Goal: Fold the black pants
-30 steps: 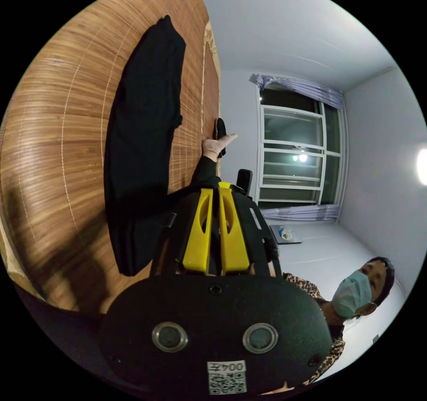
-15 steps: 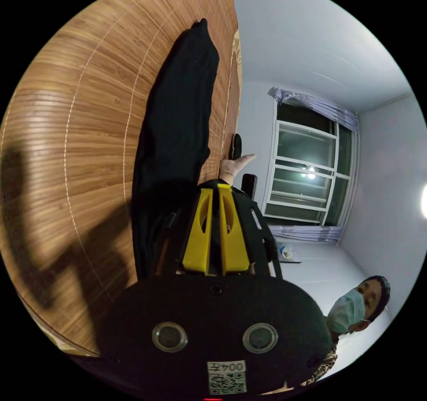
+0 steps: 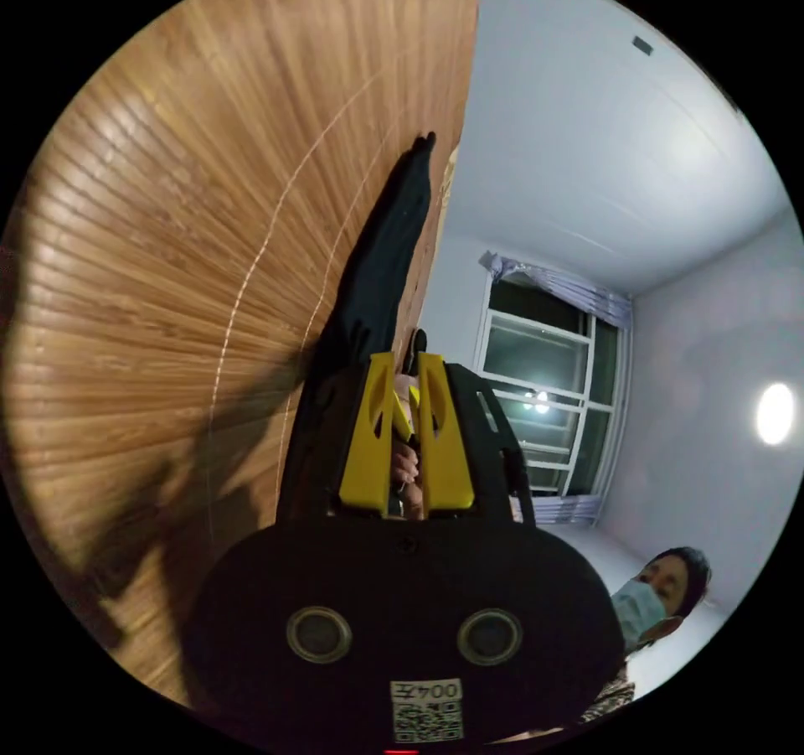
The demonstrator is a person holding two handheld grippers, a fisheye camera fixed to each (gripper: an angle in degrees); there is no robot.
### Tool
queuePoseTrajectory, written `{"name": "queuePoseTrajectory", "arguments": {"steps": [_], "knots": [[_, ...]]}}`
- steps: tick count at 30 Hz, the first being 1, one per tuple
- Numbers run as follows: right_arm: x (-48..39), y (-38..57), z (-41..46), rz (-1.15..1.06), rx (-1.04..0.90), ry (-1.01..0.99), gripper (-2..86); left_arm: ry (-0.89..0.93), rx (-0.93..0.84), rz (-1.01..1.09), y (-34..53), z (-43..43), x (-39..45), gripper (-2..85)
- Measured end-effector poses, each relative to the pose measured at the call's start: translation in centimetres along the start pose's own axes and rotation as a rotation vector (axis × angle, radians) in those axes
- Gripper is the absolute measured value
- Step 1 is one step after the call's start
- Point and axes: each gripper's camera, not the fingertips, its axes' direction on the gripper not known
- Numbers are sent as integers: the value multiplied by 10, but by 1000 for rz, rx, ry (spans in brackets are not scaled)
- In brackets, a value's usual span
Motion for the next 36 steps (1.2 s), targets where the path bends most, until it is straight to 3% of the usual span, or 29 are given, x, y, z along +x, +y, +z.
{"name": "queuePoseTrajectory", "arguments": {"steps": [3, 5, 8, 13, 20, 29, 36], "knots": [[-29, 39, -6, -161, -27, 73, 86, -141, -67, 249, 30, -3, 39, 42], [-48, 85, 2, -285, -99, 150, 95, -311, -231, 469, 73, 5, 70, 51], [-59, 144, 17, -387, -155, 233, 111, -468, -419, 659, 139, 20, 91, 79], [-62, 210, 45, -568, -152, 407, 128, -663, -528, 867, 219, 44, 92, 131], [-63, 227, 64, -638, -191, 492, 119, -837, -610, 824, 237, 95, 69, 134], [-58, 243, 72, -649, -218, 537, 97, -911, -730, 767, 245, 144, 49, 120], [-56, 253, 79, -670, -256, 580, 80, -914, -726, 761, 253, 160, 45, 80]]}}
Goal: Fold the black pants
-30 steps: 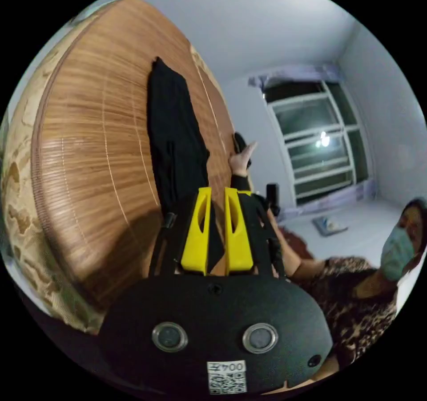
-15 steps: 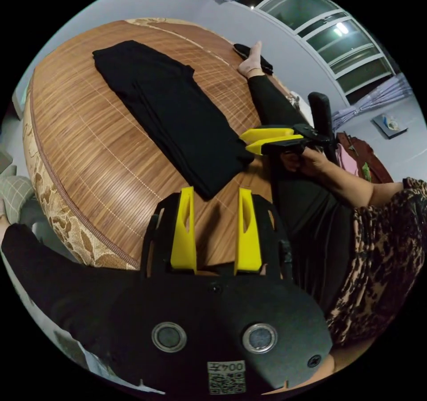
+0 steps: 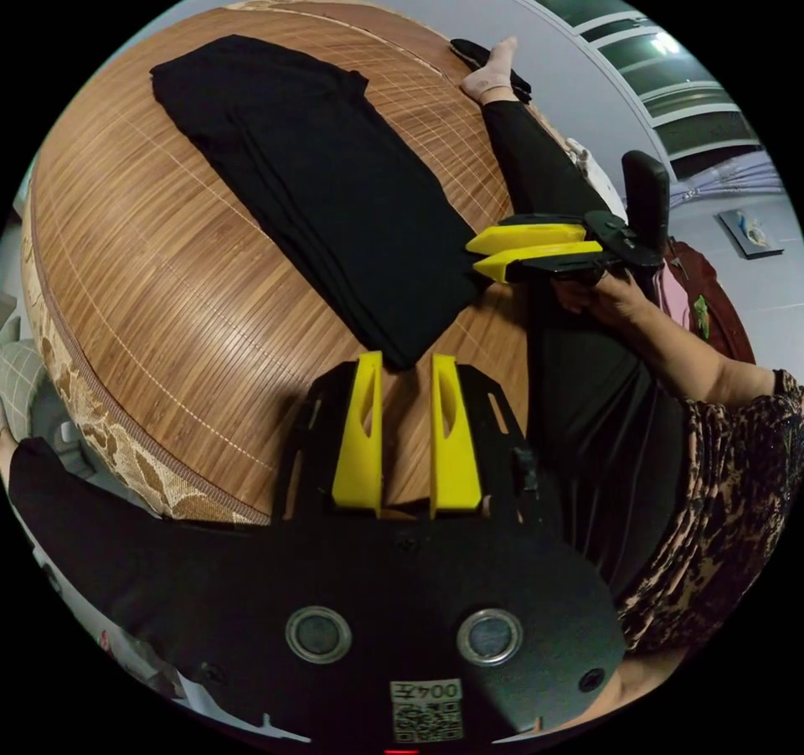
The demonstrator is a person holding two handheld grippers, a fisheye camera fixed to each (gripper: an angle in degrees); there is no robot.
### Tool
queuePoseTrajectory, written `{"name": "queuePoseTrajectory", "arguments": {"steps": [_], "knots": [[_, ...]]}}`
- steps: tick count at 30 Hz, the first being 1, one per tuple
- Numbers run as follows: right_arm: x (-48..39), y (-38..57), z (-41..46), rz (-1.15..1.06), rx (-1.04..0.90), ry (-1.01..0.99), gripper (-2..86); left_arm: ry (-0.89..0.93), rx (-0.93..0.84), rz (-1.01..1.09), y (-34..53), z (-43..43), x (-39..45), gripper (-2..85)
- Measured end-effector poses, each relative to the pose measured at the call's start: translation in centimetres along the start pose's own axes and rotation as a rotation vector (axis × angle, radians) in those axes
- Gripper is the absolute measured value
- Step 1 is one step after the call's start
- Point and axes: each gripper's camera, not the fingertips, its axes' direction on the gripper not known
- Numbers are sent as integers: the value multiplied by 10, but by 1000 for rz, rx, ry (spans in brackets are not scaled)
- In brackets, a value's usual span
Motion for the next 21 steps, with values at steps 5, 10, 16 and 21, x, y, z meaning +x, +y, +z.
{"name": "queuePoseTrajectory", "arguments": {"steps": [5, 10, 16, 21], "knots": [[-2, 4, 7, 6, -62, 58, 58, -37, -60, -29, -2, 13, 7, 34], [-4, 6, 17, 0, -134, 123, 50, -36, -78, -56, 0, 19, 10, 27], [17, 23, -19, 105, -33, 22, 71, -112, -47, -70, 20, 5, 23, 26], [45, 51, -54, 228, 98, -173, 85, -244, 173, -51, 40, -28, 51, 22]]}}
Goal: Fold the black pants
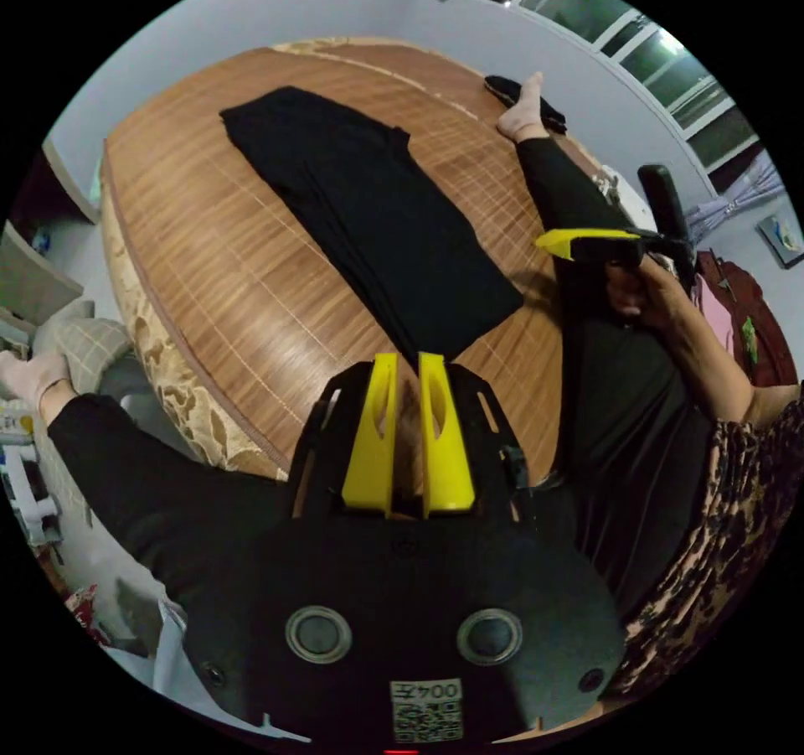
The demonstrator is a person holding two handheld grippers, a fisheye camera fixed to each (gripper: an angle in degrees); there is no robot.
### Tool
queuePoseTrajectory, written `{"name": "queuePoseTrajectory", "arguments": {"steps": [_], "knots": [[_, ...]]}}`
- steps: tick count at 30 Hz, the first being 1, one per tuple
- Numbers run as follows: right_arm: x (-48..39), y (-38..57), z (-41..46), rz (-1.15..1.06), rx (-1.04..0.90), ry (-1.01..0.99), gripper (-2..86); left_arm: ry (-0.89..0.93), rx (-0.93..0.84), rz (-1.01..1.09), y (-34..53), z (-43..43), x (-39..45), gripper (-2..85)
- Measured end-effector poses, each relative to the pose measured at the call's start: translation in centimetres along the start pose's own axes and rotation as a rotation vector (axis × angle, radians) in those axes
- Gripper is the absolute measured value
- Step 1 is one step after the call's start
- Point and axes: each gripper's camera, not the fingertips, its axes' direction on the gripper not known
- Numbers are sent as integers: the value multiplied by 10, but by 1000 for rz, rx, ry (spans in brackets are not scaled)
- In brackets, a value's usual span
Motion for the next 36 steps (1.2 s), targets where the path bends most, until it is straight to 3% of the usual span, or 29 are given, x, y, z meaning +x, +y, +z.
{"name": "queuePoseTrajectory", "arguments": {"steps": [4, 9, 17, 27, 31, 36], "knots": [[-6, 2, 18, -52, -138, 20, 103, 77, 120, -5, -10, 20, 16, 17], [-7, 7, 25, -60, -186, 40, 111, -13, 66, -35, -5, 59, 20, 9], [-14, 14, 42, -69, -300, 115, 112, 108, 132, -78, 20, 60, 7, 7], [-36, 29, 58, -127, -360, 170, 62, 97, 137, -67, 36, 56, 18, 7], [-53, 42, 65, -166, -400, 278, 44, 102, 131, -58, 42, 54, 23, 7], [-57, 56, 65, -110, -413, 275, 51, 121, 134, -63, 49, 52, 30, 7]]}}
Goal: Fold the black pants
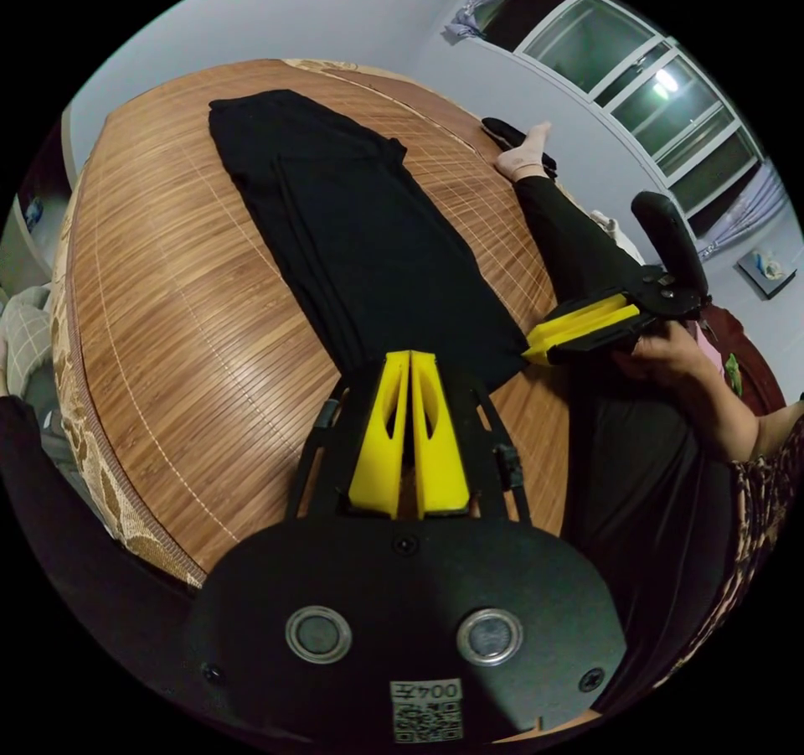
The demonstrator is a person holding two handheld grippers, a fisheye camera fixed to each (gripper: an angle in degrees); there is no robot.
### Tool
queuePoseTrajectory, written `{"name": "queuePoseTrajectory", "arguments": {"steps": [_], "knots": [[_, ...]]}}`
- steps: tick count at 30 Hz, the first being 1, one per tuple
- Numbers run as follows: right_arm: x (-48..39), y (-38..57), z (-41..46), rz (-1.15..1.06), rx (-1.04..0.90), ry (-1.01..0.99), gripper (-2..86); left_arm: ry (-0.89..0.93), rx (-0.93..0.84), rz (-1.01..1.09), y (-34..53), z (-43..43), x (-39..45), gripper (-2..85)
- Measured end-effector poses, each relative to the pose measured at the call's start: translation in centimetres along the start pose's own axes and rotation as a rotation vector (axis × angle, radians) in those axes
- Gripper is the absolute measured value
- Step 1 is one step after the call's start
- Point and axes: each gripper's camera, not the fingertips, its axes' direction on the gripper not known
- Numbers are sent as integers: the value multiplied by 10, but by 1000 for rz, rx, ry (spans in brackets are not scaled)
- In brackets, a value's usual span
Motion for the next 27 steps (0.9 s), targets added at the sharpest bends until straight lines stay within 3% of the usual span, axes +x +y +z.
{"name": "queuePoseTrajectory", "arguments": {"steps": [3, 6, 8, 11, 20, 27], "knots": [[-7, 12, -1, 49, -11, 40, 54, 14, 9, -11, 5, -2, 5, 7], [-28, 33, -15, 10, 129, 82, 65, 21, 18, -15, 10, -4, 13, 8], [-50, 50, -23, -75, 270, 104, 74, 26, 26, -13, 12, -7, 20, 9], [-81, 64, -19, -204, 336, 188, 83, -20, 73, 21, 16, -25, 39, 14], [-155, 77, 27, -471, 199, 422, 112, -162, 12, 333, 33, -42, 128, 51], [-177, 84, 49, -480, 93, 506, 107, -269, -79, 475, 37, -25, 175, 95]]}}
